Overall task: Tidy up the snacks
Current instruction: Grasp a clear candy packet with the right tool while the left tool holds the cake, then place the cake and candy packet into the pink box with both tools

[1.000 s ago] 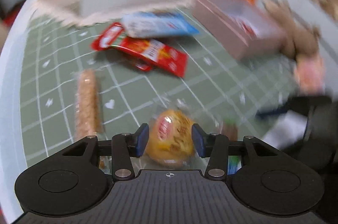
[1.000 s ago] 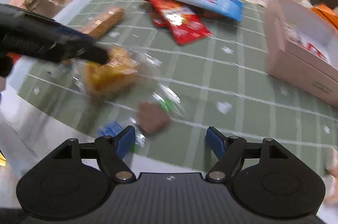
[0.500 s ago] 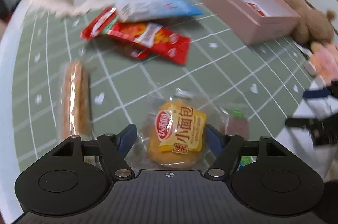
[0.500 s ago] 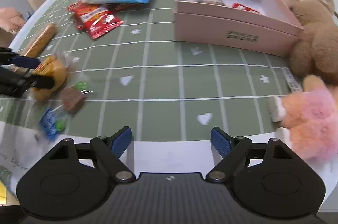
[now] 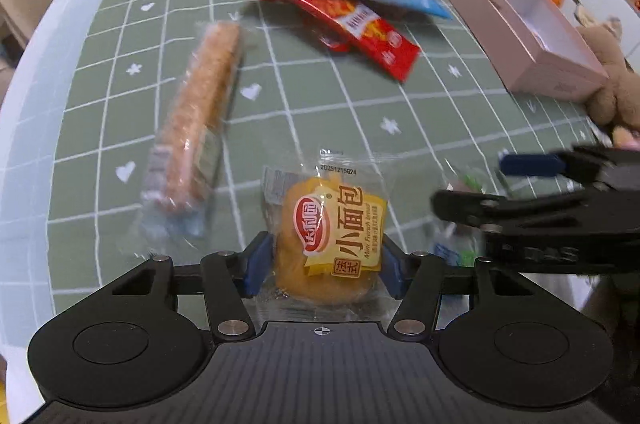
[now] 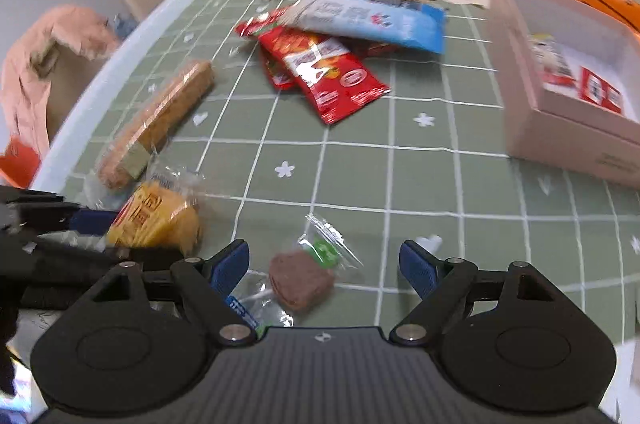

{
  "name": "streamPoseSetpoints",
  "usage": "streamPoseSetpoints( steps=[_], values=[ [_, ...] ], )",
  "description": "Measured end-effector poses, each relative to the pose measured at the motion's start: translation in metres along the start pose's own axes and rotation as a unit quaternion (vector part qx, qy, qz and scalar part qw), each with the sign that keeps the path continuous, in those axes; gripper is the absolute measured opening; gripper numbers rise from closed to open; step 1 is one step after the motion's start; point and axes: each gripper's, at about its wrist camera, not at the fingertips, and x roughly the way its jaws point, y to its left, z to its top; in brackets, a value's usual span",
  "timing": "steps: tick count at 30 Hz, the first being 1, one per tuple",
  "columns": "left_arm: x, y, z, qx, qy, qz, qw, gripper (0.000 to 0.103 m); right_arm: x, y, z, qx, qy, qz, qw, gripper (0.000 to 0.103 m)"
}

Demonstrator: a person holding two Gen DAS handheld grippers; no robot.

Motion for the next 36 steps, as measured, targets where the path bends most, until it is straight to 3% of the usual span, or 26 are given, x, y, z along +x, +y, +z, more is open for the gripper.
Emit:
streamPoseSetpoints(
  steps=[4, 8, 13, 17, 22, 27, 29, 30, 32, 36],
  values=[
    [0.001, -0.010, -0.003, -0.002, 0.006, -0.010, 0.9999, 0.061, -0.012, -0.014, -0.019, -0.070, -0.006, -0.026, 0.997, 0.083],
    [0.003, -0.021, -0.005, -0.008, 0.008, -0.029, 0.9995, 0.061, -0.025, -0.049, -0.033, -0.066, 0.004, -0.091, 0.994, 0.084],
    [0.006, -0.038, -0.006, 0.007, 0.014, -0.040, 0.9991, 0.061, -0.044, -0.081, -0.033, -0.032, -0.013, -0.038, 0.999, 0.084],
    [0.006, -0.035, -0.007, -0.004, 0.017, -0.043, 0.9989, 0.061, -0.036, -0.062, -0.028, -0.102, -0.022, -0.040, 0.994, 0.084],
    [0.003, -0.029, -0.010, -0.014, 0.017, -0.044, 0.9988, 0.061, -0.016, -0.033, -0.026, -0.209, -0.032, -0.060, 0.976, 0.084],
    [0.002, -0.029, -0.013, -0.020, 0.010, -0.039, 0.9990, 0.061, 0.004, -0.043, 0.004, -0.144, -0.043, -0.026, 0.988, 0.083],
    [0.003, -0.031, -0.012, -0.019, 0.009, -0.035, 0.9992, 0.062, 0.010, -0.054, 0.011, -0.097, -0.035, 0.005, 0.995, 0.075],
    [0.003, -0.032, -0.012, -0.016, 0.009, -0.033, 0.9993, 0.062, 0.007, -0.056, 0.011, -0.088, -0.036, 0.004, 0.995, 0.058],
    [0.004, -0.034, -0.012, -0.015, 0.008, -0.033, 0.9993, 0.066, 0.001, -0.053, 0.009, -0.098, -0.029, -0.009, 0.995, 0.035],
    [0.004, -0.037, -0.010, -0.007, 0.007, -0.027, 0.9996, 0.060, -0.034, -0.059, -0.007, -0.067, -0.031, 0.008, 0.997, 0.035]
  ],
)
